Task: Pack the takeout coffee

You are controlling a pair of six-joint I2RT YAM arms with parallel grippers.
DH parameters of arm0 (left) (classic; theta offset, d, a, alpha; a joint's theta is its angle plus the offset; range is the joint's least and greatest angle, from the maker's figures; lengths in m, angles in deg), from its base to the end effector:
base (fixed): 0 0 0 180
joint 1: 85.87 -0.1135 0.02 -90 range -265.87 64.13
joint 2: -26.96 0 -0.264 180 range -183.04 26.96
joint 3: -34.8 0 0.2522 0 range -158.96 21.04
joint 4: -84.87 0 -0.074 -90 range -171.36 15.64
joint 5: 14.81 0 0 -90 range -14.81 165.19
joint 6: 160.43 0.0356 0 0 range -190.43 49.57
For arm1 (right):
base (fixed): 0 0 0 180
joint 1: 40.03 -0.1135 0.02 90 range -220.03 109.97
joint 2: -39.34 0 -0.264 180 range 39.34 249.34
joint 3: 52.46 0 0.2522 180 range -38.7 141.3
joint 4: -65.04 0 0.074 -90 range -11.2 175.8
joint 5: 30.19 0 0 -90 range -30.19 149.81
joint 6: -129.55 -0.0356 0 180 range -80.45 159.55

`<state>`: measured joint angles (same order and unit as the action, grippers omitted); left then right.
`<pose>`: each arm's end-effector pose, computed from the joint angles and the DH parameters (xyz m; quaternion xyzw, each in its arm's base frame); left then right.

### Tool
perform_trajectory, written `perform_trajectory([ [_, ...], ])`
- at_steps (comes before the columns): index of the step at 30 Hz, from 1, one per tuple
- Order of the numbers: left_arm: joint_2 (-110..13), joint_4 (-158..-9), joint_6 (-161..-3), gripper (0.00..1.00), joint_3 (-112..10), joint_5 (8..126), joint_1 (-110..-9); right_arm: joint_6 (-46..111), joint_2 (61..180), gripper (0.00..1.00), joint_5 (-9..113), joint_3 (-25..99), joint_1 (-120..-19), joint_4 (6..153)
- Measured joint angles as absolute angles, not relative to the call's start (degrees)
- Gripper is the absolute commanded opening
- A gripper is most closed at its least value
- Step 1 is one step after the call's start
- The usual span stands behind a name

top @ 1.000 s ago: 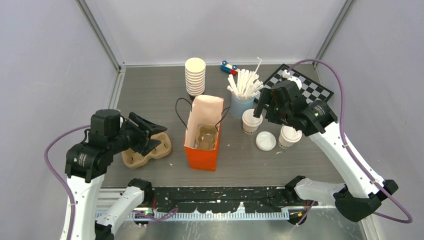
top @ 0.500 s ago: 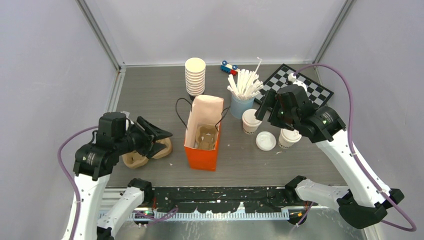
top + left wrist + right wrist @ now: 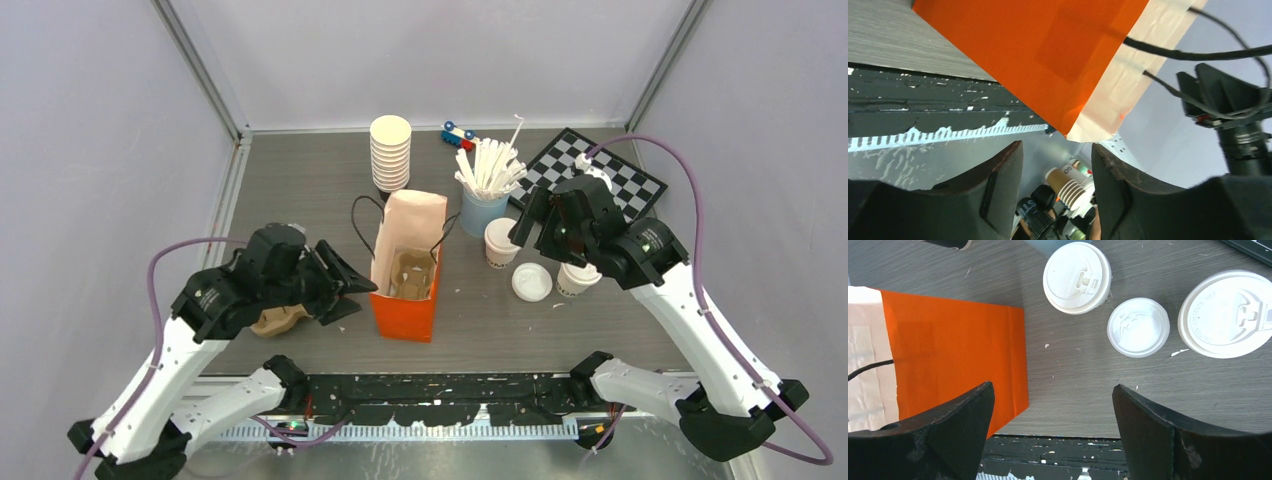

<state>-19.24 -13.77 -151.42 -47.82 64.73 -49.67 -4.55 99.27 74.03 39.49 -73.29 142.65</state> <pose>0.0909 -0.0745 0.3768 -0.3182 0.8638 -0.3695 0.1270 0.1532 0.0900 0.3982 0.1333 0.9102 0.1449 0.3644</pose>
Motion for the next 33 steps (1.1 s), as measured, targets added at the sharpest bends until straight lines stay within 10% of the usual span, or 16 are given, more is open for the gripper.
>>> perform_trajectory([
  [11,-24.4,-16.4,-158.7,0.51,-47.1,74.8,-42.3,-4.6,98.1,0.92,74.0,39.1,-73.3,142.5],
  [26,-28.4,-13.5,-157.1,0.02,-50.4,76.7,-40.8,-3.8,98.1,0.91,74.1,39.1,-73.3,142.2],
  [33,-28.9,-12.0,-144.6,0.03,-53.4,76.3,-40.8,-0.2,99.6,0.92,74.2,40.8,-73.3,141.6],
])
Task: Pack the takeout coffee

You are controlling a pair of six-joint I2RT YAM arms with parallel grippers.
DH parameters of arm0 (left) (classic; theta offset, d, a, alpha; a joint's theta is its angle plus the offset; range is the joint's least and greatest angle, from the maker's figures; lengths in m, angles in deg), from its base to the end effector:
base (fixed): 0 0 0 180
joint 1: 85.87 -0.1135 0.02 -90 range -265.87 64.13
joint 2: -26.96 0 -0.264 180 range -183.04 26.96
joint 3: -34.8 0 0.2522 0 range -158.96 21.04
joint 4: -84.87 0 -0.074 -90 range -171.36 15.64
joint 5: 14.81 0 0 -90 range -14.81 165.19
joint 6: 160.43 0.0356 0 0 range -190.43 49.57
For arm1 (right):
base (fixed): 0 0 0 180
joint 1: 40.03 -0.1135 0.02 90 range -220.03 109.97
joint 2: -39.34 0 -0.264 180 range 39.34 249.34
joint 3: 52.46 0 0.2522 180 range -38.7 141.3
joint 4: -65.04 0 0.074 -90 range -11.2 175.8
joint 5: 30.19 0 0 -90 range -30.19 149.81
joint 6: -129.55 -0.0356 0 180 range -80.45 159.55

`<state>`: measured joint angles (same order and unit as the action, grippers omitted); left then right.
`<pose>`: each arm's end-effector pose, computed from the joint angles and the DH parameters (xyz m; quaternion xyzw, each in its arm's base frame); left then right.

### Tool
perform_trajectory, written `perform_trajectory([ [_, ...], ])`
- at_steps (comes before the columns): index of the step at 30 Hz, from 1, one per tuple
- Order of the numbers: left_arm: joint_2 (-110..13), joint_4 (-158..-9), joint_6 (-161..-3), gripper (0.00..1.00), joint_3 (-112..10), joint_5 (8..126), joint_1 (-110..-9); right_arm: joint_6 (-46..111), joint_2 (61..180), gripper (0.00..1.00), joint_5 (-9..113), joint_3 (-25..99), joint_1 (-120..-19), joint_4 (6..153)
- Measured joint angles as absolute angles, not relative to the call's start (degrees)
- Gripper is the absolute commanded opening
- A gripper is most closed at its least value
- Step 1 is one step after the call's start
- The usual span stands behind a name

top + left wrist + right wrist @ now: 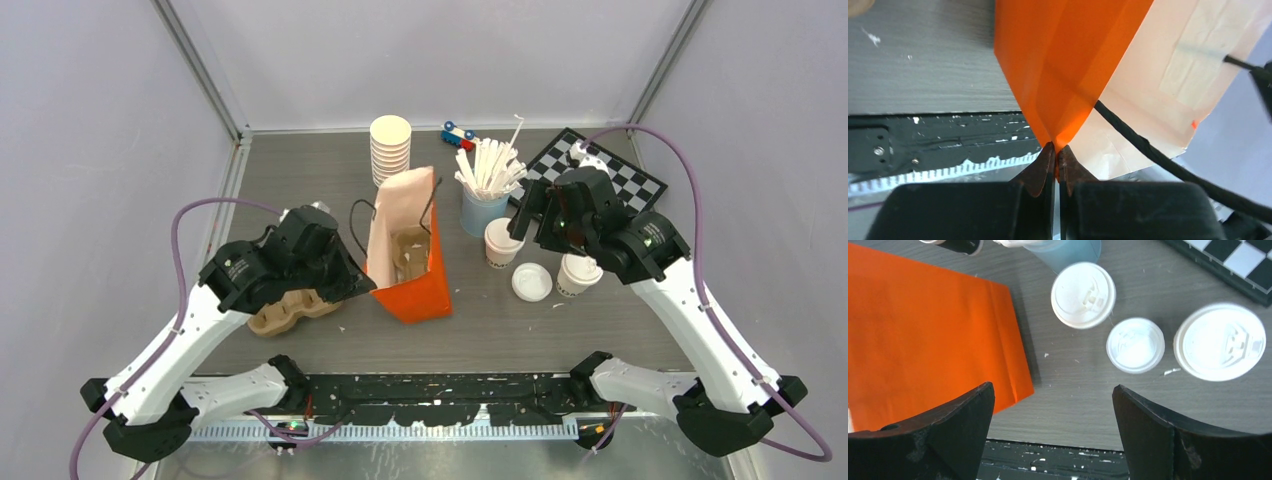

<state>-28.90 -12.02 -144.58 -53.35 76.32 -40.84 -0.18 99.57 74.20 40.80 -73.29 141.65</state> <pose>0.1095 -0.1086 0.3818 -0.2400 0.9110 -0.2844 0.1777 0.1545 0.0907 0.4053 0.1007 0.9076 0.1400 0.3828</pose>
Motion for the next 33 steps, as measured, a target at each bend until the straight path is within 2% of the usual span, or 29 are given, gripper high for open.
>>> perform_trajectory([
  [11,-33.7,-9.0,-111.8,0.06,-62.9,64.8,-40.8,9.1,107.4,0.92,71.7,55.0,-73.3,139.2],
  [14,-34.8,-5.9,-105.6,0.07,-64.1,62.2,-40.8,9.3,107.9,0.92,70.0,55.8,-73.2,138.8],
  [19,-39.3,-1.0,-98.7,0.14,-66.9,63.1,-40.8,8.5,107.6,0.92,66.8,55.1,-73.2,138.8],
  [21,-41.4,-0.7,-96.5,0.22,-69.2,65.0,-40.8,7.9,107.3,0.92,65.8,53.8,-73.2,138.8],
  [23,-42.6,-0.9,-94.1,0.37,-70.9,66.4,-40.8,7.5,107.1,0.92,65.1,52.8,-73.2,139.1],
  [25,-43.8,-1.1,-92.4,0.47,-72.9,67.6,-40.8,7.3,107.1,0.92,64.7,52.5,-73.2,139.7],
  [33,-50.6,-0.4,-92.6,0.64,-82.4,74.9,-40.7,7.3,107.1,0.92,64.4,52.6,-73.2,141.5],
])
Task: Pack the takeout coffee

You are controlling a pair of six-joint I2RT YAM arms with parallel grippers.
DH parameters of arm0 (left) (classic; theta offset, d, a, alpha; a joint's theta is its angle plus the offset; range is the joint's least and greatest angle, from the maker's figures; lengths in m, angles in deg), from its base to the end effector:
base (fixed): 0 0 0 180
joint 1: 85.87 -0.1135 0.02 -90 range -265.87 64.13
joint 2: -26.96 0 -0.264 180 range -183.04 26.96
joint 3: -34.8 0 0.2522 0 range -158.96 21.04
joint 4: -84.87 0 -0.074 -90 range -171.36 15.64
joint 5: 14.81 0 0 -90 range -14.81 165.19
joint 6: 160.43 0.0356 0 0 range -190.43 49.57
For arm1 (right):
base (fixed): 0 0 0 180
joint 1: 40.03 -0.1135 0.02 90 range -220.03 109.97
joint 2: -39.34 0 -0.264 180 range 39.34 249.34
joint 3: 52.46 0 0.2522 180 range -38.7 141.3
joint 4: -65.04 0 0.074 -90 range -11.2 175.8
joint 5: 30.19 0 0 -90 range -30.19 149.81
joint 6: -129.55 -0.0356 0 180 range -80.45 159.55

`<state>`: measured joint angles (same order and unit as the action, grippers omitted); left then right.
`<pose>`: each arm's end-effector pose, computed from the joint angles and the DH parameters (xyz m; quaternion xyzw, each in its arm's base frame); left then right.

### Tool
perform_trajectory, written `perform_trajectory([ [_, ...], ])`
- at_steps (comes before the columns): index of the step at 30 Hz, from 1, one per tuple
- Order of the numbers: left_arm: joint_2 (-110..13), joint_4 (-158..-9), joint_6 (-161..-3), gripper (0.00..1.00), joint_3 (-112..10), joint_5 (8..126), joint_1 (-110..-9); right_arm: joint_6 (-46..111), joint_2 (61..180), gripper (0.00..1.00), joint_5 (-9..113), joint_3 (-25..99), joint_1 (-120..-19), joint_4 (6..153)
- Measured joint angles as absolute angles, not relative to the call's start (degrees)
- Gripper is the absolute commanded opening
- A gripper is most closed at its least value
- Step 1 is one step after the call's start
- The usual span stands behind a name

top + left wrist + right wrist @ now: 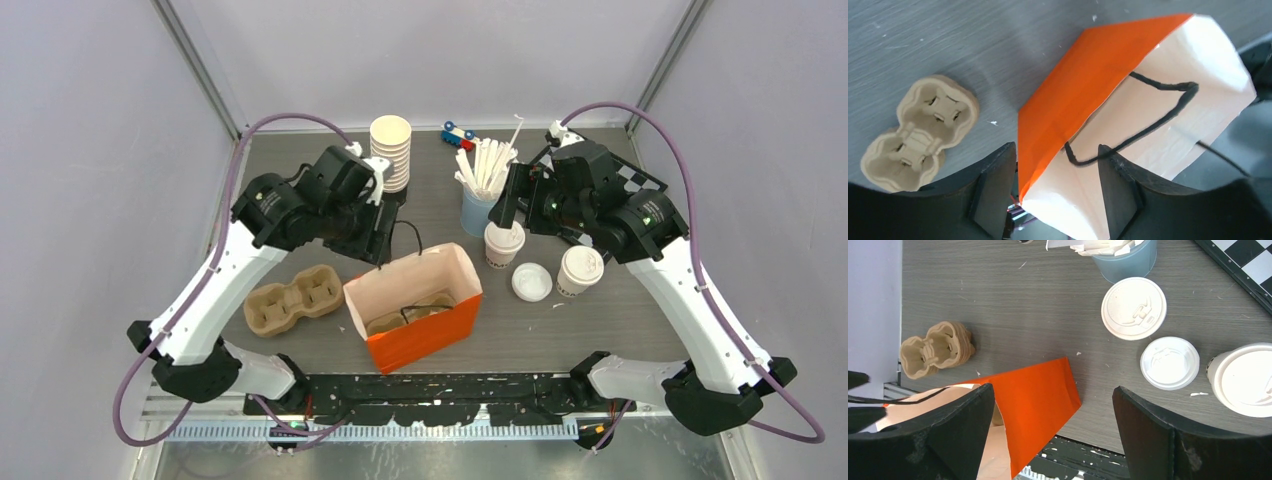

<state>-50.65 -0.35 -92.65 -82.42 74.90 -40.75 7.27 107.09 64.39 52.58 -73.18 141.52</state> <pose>0.1553 -0.1562 0.4422 0.1902 0.9350 -0.1679 0.2477 0.1736 0.1100 0.4415 0.0103 0.9027 0.2013 0.3802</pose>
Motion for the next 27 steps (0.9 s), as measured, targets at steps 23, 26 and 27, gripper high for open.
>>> perform_trajectory([
  [23,-20.0,4.1,-140.4,0.56,-56.2,71.9,-40.7,7.1,107.8,0.91,62.8,50.6,-73.2,140.6],
  [26,-21.2,0.4,-140.7,0.56,-54.2,71.4,-40.7,7.1,108.8,0.91,62.1,50.6,-73.2,140.0],
  [27,-22.1,-0.7,-140.5,0.56,-54.3,71.4,-40.7,7.1,109.1,0.91,61.9,50.6,-73.2,139.9],
])
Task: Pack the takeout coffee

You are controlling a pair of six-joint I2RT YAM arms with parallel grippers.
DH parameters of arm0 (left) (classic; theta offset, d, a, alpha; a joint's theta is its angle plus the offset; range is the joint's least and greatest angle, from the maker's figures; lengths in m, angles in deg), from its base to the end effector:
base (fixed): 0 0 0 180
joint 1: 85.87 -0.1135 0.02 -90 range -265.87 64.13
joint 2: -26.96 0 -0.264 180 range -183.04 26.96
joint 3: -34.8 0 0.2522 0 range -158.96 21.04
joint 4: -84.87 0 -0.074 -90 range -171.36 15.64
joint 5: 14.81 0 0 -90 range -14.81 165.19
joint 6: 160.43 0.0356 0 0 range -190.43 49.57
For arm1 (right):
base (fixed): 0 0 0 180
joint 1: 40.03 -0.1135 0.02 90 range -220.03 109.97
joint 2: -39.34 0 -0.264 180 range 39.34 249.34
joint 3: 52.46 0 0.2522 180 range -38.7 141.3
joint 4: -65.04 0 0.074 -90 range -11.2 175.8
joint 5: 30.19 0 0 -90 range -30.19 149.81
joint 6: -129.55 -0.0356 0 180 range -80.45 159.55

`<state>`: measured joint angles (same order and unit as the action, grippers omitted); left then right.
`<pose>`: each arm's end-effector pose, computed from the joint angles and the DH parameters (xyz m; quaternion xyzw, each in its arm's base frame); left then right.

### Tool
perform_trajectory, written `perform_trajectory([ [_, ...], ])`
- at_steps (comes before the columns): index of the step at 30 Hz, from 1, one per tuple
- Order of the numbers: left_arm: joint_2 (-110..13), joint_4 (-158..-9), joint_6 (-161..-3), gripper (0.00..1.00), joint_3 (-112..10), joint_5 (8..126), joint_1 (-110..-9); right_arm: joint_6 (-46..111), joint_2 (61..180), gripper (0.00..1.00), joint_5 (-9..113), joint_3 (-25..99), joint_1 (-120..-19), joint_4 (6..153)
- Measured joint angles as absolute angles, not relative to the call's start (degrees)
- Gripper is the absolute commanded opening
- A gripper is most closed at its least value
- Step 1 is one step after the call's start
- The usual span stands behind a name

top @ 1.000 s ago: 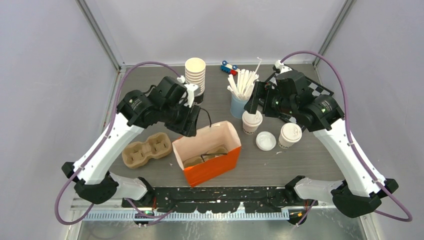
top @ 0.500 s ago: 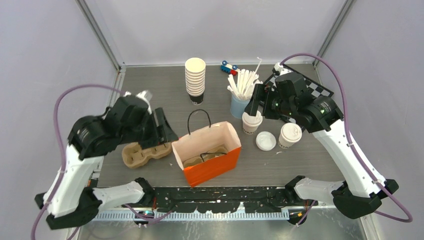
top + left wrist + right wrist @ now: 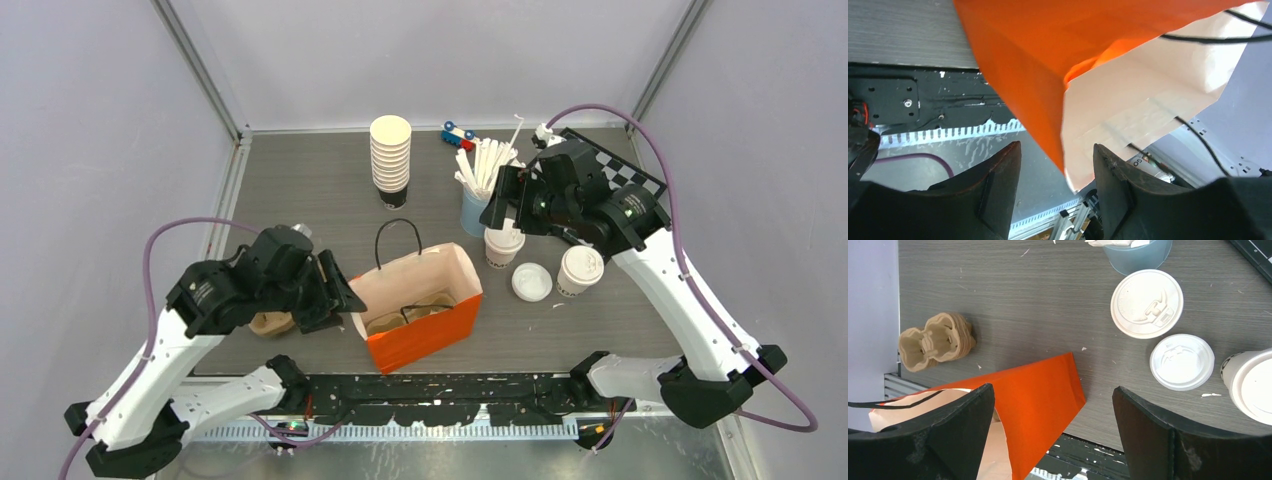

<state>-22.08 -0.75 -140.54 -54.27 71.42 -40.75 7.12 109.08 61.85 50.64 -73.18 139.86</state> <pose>0.0716 -0.0753 0.3861 -0.1960 0.9311 -0.2751 0.1374 0.1860 0.1200 0.4273 0.0016 0.9115 0.2089 0.3543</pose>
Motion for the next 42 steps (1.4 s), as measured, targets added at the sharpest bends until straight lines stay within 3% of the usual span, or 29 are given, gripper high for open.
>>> perform_trajectory([
  [3,-24.6,-2.3,-139.7,0.53,-55.3,71.9,-40.7,7.1,109.5,0.91,61.6,50.6,-73.2,139.7],
  [6,-27.2,-2.2,-138.5,0.43,-56.6,73.5,-40.7,7.1,109.7,0.92,61.3,50.7,-73.2,139.7],
  [9,-28.2,-1.7,-137.4,0.19,-56.6,75.2,-40.7,7.1,109.8,0.91,61.2,50.8,-73.2,139.6],
  [10,-28.2,-1.6,-134.5,0.0,-56.6,77.2,-40.7,7.1,109.8,0.91,61.2,50.8,-73.2,139.5],
  [22,-36.5,-7.6,-114.4,0.0,-64.0,83.6,-40.8,6.2,109.8,0.91,61.3,50.7,-73.2,139.5],
  [24,-37.1,-8.2,-111.0,0.07,-65.3,84.2,-40.8,6.2,109.8,0.91,61.7,50.7,-73.2,139.6],
  [27,-37.1,-7.8,-108.3,0.27,-66.8,85.0,-40.9,6.2,109.8,0.91,62.4,50.7,-73.2,139.9],
  [32,-35.9,-7.1,-106.3,0.47,-67.2,85.9,-41.0,5.1,109.6,0.91,63.3,50.7,-73.2,140.6],
  [42,-35.7,-3.4,-107.9,0.67,-69.5,87.1,-41.1,5.0,106.6,0.91,68.3,46.1,-72.2,141.4],
])
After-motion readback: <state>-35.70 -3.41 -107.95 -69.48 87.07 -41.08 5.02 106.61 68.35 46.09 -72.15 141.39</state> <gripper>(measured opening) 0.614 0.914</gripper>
